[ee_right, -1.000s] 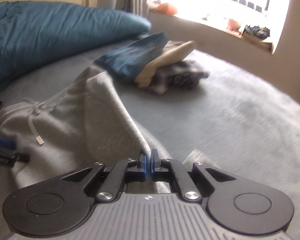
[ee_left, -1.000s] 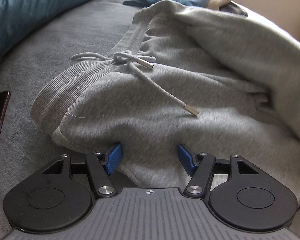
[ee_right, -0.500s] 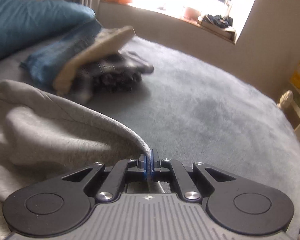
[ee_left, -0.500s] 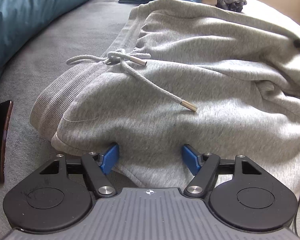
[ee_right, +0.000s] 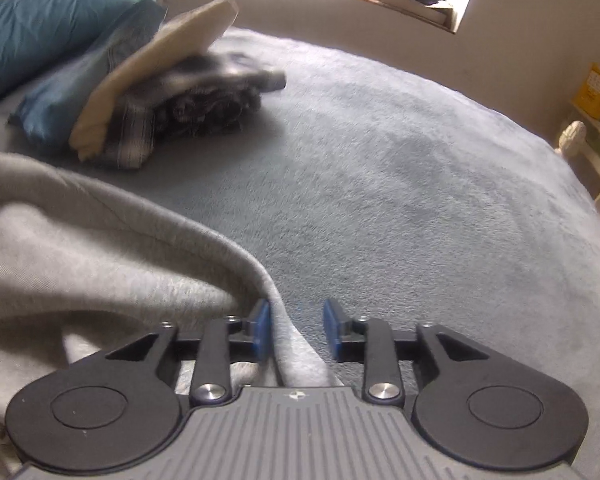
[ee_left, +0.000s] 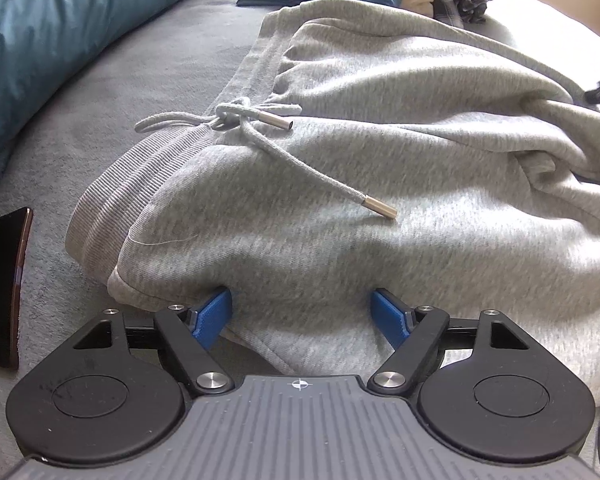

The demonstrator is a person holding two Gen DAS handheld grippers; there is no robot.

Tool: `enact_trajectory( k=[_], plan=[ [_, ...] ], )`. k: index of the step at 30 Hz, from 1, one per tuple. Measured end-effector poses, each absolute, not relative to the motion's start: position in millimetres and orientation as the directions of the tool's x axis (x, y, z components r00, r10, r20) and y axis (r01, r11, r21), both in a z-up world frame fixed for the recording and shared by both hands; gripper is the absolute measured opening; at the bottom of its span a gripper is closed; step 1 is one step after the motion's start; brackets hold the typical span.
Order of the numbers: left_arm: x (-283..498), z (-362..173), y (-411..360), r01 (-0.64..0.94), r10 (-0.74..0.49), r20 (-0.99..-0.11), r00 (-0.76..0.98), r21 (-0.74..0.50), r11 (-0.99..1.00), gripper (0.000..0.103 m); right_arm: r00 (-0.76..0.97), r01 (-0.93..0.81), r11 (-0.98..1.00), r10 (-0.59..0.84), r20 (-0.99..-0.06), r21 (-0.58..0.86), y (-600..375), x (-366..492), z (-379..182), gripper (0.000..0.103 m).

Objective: Fold clothes

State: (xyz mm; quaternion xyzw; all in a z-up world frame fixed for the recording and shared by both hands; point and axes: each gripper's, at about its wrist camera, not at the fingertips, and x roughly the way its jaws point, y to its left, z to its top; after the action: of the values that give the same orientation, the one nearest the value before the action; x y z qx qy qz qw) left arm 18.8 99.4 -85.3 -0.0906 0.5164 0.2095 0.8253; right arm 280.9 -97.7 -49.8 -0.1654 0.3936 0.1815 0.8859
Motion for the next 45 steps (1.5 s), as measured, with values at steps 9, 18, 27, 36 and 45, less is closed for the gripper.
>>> enact_trajectory(
  k=[9,18,27,36,45],
  plan=[
    [12.7,-84.1,99.2,-0.457,0.272,-0.886,0.377,0.077,0.886,0.079,0.518,-0.548,0.826,0.462,-0.72,0.136,-121.5,205.4,19.4,0.044],
    [-0.1,-77.0,106.5,-0.49,0.291,-0.875,0.388,0.072,0.869,0.079,0.234,-0.607,0.676,0.655,-0.718,0.419,-91.6,156.8,18.6,0.044],
    [-63.8,-72.2,154.5,-0.605,0.239,-0.828,0.508,-0.145,0.783,0.079,0.115,-0.705,0.567,0.685,-0.72,0.426,-42.4,121.2,6.9,0.044],
    [-116.2,-80.4,212.5,-0.708,0.255,-0.765,0.591,-0.341,0.618,0.06,0.046,-0.982,0.168,0.644,-0.764,0.082,55.3,23.5,-17.9,0.044],
    [-125.9,-90.6,240.6,-0.601,0.161,-0.636,0.755,-0.572,0.559,0.053,0.211,-0.955,-0.052,0.577,-0.789,-0.293,117.1,-38.0,-83.4,0.038]
  ],
)
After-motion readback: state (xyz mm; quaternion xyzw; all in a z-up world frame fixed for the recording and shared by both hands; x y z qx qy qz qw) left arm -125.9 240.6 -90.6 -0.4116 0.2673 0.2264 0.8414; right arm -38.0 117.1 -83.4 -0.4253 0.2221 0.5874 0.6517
